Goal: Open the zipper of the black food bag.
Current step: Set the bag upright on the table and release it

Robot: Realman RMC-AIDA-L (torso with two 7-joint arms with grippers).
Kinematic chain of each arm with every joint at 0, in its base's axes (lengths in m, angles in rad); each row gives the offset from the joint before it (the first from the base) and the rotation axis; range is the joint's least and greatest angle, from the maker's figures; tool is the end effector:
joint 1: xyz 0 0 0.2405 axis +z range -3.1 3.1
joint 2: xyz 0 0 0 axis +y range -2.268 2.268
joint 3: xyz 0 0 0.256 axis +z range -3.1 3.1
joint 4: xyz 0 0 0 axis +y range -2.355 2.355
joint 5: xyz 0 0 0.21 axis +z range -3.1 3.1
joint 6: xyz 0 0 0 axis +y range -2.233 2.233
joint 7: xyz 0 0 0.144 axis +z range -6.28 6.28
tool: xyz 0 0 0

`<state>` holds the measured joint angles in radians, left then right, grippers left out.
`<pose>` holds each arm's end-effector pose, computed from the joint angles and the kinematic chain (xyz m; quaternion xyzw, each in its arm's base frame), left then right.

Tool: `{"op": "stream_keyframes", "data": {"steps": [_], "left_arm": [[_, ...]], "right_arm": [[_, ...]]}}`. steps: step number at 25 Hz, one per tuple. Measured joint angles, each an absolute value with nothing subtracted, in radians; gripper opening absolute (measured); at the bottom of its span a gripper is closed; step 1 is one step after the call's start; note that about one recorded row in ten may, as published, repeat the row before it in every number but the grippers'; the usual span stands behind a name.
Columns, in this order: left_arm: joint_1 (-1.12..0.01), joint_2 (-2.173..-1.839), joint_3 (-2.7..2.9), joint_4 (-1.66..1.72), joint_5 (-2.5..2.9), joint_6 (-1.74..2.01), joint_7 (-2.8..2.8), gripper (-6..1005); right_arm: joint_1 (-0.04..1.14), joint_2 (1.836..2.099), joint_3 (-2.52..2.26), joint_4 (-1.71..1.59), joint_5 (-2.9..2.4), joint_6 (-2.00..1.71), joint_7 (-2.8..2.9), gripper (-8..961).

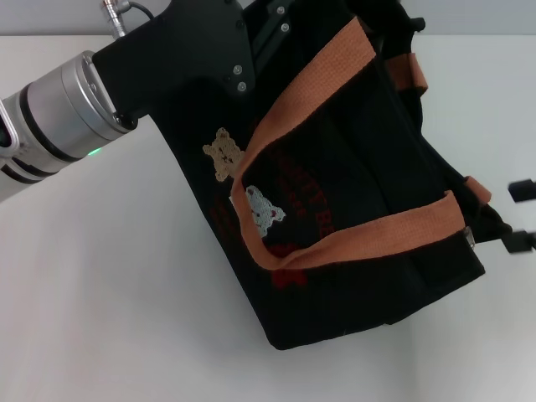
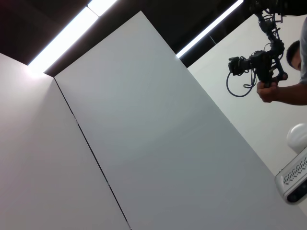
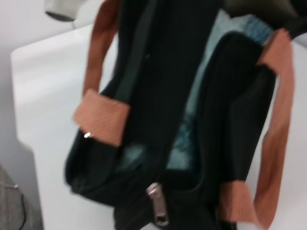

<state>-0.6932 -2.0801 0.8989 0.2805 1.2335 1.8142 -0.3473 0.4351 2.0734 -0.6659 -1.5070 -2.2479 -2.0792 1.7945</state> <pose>-0.1605 0.3346 0.0002 -0.7899 0.2123 -0.5026 0.2800 0.2253 0.2814 0.1147 -0.9788 0.1722 0.0402 0.1030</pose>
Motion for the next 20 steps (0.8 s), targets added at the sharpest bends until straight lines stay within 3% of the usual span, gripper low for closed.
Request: {"op": "stream_keyframes", "data": {"steps": [3,14,18,20], "left_arm": [[-0.693,-2.08,0.899,0.281,1.233,1.814,-0.348,99],[-0.694,-2.08,0.899,0.279,1.234,1.815,-0.35,99],[-0.68,-2.08,0.899,0.248,1.238,1.807,-0.344,99],[-0.676,-2.08,0.899,0.222,1.237,1.8,-0.343,99]], "right_arm": [[0.437,2.082,-0.692,-1.472,-2.247,-1.998,1.785,698],[0.453,2.084,-0.811,-1.323,-2.217,-1.823,1.749,666],[0.438,2.084,-0.804,-1.328,-2.085,-1.695,1.757,472],[0.441,2.083,-0.807,-1.336,-2.075,-1.64,1.781,231]]}}
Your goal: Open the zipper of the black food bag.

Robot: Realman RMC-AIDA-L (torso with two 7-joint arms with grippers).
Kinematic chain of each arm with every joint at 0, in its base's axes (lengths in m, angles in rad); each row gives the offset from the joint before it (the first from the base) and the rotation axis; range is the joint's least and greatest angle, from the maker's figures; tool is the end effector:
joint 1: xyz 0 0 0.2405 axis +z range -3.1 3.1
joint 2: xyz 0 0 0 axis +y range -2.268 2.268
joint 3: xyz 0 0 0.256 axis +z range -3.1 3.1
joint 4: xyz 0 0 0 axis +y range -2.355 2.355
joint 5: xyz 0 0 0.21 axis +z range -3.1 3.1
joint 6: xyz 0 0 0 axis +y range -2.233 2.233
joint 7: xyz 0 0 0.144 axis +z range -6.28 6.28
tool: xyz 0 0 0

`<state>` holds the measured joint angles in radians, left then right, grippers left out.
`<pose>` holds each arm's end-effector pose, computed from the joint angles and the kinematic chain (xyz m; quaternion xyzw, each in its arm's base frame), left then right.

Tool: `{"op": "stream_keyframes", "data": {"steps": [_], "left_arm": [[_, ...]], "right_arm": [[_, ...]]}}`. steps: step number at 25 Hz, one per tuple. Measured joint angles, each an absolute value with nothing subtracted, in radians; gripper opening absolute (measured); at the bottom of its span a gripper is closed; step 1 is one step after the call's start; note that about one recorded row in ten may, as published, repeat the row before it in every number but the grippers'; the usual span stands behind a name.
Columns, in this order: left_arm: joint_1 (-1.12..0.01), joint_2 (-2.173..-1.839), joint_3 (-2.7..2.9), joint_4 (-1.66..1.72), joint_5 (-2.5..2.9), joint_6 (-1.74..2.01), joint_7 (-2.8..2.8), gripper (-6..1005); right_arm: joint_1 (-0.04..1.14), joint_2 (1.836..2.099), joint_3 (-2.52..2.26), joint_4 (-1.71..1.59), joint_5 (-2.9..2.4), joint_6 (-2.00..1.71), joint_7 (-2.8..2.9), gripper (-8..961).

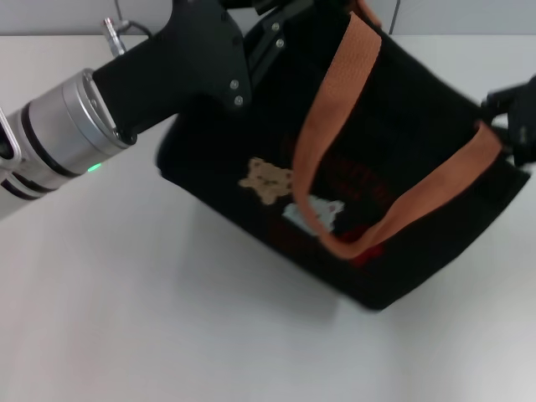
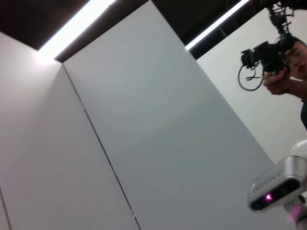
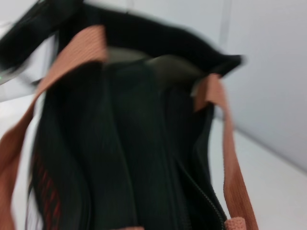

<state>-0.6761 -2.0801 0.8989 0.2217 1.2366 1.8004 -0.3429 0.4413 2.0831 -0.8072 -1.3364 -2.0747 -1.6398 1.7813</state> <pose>-0.1730 0.3286 -0.0086 -0.8005 0.1764 -0.4982 0.2826 0.2138 0.3398 0.0875 -0.9555 0.1641 0.1303 0.2078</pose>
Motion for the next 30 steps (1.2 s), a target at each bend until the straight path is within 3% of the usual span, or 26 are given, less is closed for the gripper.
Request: {"op": "stream_keyframes", "data": {"steps": [6,12,21,28,30], "left_arm": [[-0.672,-2.08,0.899,0.118,1.235,1.784,-0.285,98],[-0.646,-2.08,0.899,0.015,1.242,1.737,-0.273,98],[-0.556,-2.08,0.876,-0.02,1.237,1.748,-0.283,159],[-0.535,-2.079,0.862,-0.005,1.235,1.776,-0.3,371],[-0.535,-2.079,0.862,-0.005,1.235,1.776,-0.3,432]], "right_arm": [[0.478,2.082,-0.853,-1.333,-2.076,-1.494,1.817,126],[0.543,2.079,-0.87,-1.27,-2.079,-1.427,1.834,96],[0.532,2.081,-0.871,-1.219,-2.019,-1.392,1.813,157],[0.421,2.079,-0.861,-1.287,-1.844,-1.42,1.796,204],[0.396,2.079,-0.861,-1.291,-1.797,-1.438,1.784,329]]}}
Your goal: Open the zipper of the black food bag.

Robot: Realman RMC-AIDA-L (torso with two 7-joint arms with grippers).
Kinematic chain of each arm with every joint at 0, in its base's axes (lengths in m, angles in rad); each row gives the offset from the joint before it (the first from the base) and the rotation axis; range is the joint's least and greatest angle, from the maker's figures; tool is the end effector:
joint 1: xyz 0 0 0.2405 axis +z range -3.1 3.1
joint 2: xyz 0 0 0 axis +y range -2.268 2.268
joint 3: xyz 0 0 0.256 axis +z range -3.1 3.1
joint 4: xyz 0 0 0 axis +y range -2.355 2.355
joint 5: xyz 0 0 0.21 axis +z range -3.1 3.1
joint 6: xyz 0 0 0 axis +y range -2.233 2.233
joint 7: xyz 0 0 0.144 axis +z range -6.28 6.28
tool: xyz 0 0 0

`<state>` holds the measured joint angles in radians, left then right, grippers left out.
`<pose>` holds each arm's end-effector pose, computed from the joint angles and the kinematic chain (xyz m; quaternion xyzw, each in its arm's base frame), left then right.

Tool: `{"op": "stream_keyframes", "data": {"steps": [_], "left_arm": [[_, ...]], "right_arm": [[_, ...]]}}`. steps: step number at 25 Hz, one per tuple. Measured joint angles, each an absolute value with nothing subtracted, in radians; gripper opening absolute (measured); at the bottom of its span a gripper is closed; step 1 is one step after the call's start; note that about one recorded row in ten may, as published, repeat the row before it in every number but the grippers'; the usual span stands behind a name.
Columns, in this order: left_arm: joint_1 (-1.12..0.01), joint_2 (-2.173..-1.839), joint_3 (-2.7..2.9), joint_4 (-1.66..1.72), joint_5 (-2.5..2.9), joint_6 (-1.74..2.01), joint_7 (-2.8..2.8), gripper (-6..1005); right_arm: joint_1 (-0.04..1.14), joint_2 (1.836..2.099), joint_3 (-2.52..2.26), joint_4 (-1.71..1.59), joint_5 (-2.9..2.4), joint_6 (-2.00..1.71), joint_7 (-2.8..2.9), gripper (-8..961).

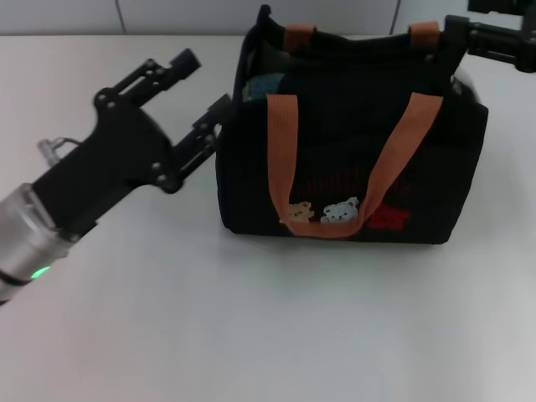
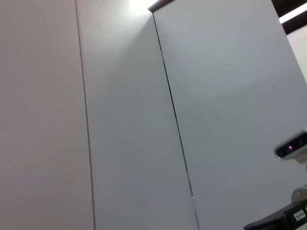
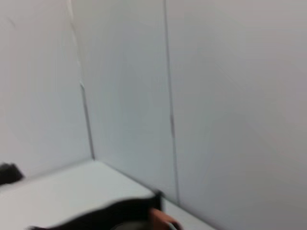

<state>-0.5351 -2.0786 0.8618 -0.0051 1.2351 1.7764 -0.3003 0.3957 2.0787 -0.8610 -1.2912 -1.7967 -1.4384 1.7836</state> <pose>-0.2367 0.2812 -0.0343 -0.8154 0.0181 -0.4769 0.3275 0.1999 0.3554 0.0984 -0.9121 0.1741 0.2545 0.2703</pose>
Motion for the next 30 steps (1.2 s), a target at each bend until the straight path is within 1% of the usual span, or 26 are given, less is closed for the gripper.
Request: {"op": "stream_keyframes", "data": {"steps": [1,2,3,4,6,7,8,9,11,13,16,20,24,30], "left_arm": [[-0.478,-2.071,0.843,0.065,1.237,1.833,-0.379,462],[-0.478,-2.071,0.843,0.065,1.237,1.833,-0.379,493],[-0.453,-2.069,0.854,0.113,1.24,1.848,-0.446,523],[-0.415,-2.066,0.889,0.189,1.243,1.867,-0.534,552],[-0.384,-2.061,0.931,0.252,1.245,1.881,-0.601,609],[-0.384,-2.061,0.931,0.252,1.245,1.881,-0.601,638],[-0.354,-2.049,0.981,0.327,1.281,1.896,-0.658,667],[-0.352,-2.045,0.994,0.343,1.299,1.898,-0.671,696],[-0.351,-2.035,1.019,0.375,1.355,1.904,-0.705,753],[-0.368,-2.023,1.036,0.406,1.48,1.903,-0.766,811],[-0.386,-2.02,1.031,0.414,1.555,1.899,-0.805,851],[-0.406,-2.027,1.026,0.416,1.605,1.881,-0.823,851],[-0.407,-2.037,1.026,0.429,1.607,1.87,-0.82,851],[-0.407,-2.045,1.027,0.44,1.607,1.869,-0.819,851]], "right_arm": [[0.342,2.078,-0.858,-1.293,-1.699,-1.492,1.739,391],[0.317,2.078,-0.852,-1.29,-1.657,-1.52,1.712,453],[0.29,2.079,-0.84,-1.282,-1.619,-1.545,1.679,503],[0.29,2.079,-0.84,-1.282,-1.619,-1.545,1.679,553],[0.253,2.081,-0.817,-1.25,-1.566,-1.596,1.614,653],[0.24,2.08,-0.808,-1.223,-1.554,-1.628,1.578,676],[0.229,2.071,-0.801,-1.156,-1.559,-1.722,1.504,700],[0.229,2.071,-0.801,-1.156,-1.559,-1.722,1.504,723],[0.227,2.062,-0.798,-1.088,-1.605,-1.826,1.431,770],[0.228,2.059,-0.797,-1.008,-1.689,-1.928,1.342,770],[0.227,2.062,-0.797,-0.956,-1.725,-1.976,1.279,770],[0.23,2.058,-0.801,-0.864,-1.744,-2.01,1.213,770],[0.235,2.058,-0.798,-0.853,-1.759,-2.011,1.212,770],[0.235,2.063,-0.796,-0.836,-1.761,-2.005,1.183,770]]}}
